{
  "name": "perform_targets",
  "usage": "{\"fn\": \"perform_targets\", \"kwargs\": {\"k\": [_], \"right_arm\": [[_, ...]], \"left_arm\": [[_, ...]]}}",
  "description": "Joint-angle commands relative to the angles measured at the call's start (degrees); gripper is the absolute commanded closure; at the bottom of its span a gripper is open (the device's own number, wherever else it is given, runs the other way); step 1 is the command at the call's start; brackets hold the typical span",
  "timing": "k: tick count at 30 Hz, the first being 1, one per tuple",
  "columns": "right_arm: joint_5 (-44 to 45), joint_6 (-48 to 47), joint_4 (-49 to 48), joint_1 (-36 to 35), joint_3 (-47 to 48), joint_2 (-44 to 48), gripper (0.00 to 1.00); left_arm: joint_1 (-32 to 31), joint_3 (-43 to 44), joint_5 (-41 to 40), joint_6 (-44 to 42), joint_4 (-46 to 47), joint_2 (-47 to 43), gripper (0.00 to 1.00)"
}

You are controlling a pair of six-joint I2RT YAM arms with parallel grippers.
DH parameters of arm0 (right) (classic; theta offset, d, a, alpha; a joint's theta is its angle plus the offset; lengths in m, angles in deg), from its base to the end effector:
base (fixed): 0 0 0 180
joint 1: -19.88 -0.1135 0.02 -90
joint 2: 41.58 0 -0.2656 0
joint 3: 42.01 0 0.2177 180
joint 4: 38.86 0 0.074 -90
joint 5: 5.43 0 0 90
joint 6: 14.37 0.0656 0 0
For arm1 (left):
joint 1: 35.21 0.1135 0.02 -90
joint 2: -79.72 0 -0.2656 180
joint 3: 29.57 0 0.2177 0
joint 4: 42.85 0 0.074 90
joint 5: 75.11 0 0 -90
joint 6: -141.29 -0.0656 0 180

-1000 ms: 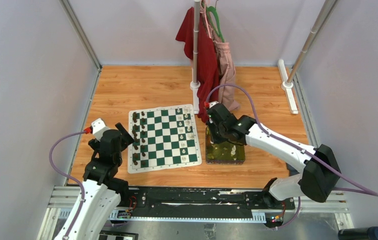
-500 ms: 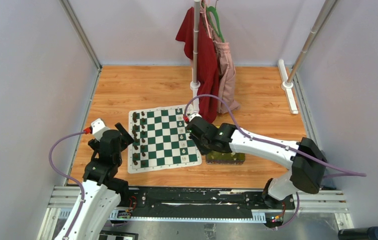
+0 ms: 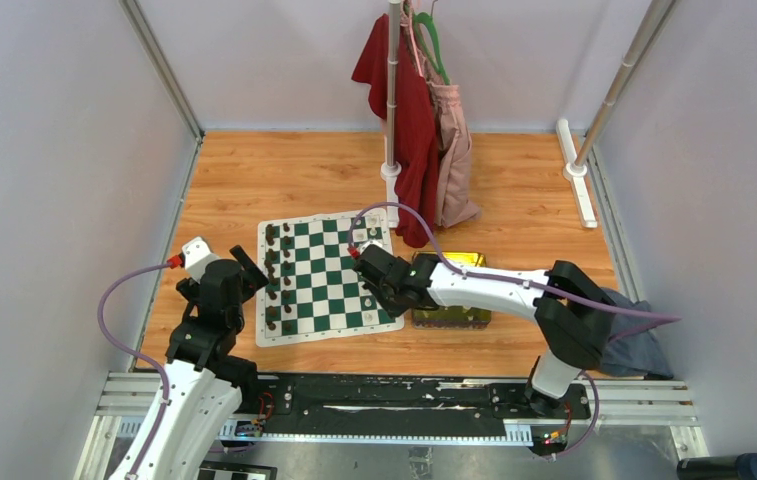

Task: Set up the chess pieces on the board
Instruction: Place the chess piece on the chessboard.

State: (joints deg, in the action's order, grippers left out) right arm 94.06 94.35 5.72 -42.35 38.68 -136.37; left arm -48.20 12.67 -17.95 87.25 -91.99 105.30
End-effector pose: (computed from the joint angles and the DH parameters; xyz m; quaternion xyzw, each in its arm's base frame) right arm 0.1612 0.2829 0.2066 -0.3349 0.8995 0.1140 0.2563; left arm 0.1034 0.0127 0.2213 -0.3007 0.7970 0.0343 0.5227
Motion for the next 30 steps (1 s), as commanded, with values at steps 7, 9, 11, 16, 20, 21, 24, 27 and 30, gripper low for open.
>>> {"fn": "perform_targets", "kwargs": {"k": [7, 9, 11, 16, 20, 21, 24, 27, 30], "right_arm": [[-1.29, -1.42, -2.62, -0.74, 2.99, -3.91, 1.00], [-1.62, -1.40, -2.87, -0.74, 2.91, -4.40, 1.00], [-1.85, -1.25, -2.97, -0.78, 2.76, -4.77, 1.00], [-2.33, -1.10, -3.55, -0.77, 2.07, -5.01, 1.00], [-2.80, -0.92, -3.84, -0.78, 1.85, -5.27, 1.00], [-2.86, -0.92, -3.89, -0.78, 1.85, -5.30, 1.00], [-2.94, -0.86, -4.05, -0.76, 1.57, -5.50, 1.00], [-2.98, -0.80, -4.19, -0.74, 1.12, -5.54, 1.00], [-3.02, -0.68, -4.37, -0.78, 0.68, -5.64, 1.00]], "left_arm": [[-0.45, -0.75, -1.60, 0.34, -0.25, -0.01, 0.00], [-0.45, -0.75, -1.59, 0.33, -0.25, 0.08, 0.00], [-0.45, -0.75, -1.60, 0.34, -0.25, 0.16, 0.00], [-0.45, -0.75, -1.53, 0.36, -0.25, 0.26, 0.00], [-0.45, -0.75, -1.57, 0.30, -0.25, 0.34, 0.00], [-0.45, -0.75, -1.54, 0.25, -0.25, 0.34, 0.00], [-0.45, -0.75, -1.51, 0.25, -0.25, 0.33, 0.00], [-0.45, -0.75, -1.52, 0.29, -0.26, 0.43, 0.00], [-0.45, -0.75, -1.52, 0.29, -0.25, 0.43, 0.00]]}}
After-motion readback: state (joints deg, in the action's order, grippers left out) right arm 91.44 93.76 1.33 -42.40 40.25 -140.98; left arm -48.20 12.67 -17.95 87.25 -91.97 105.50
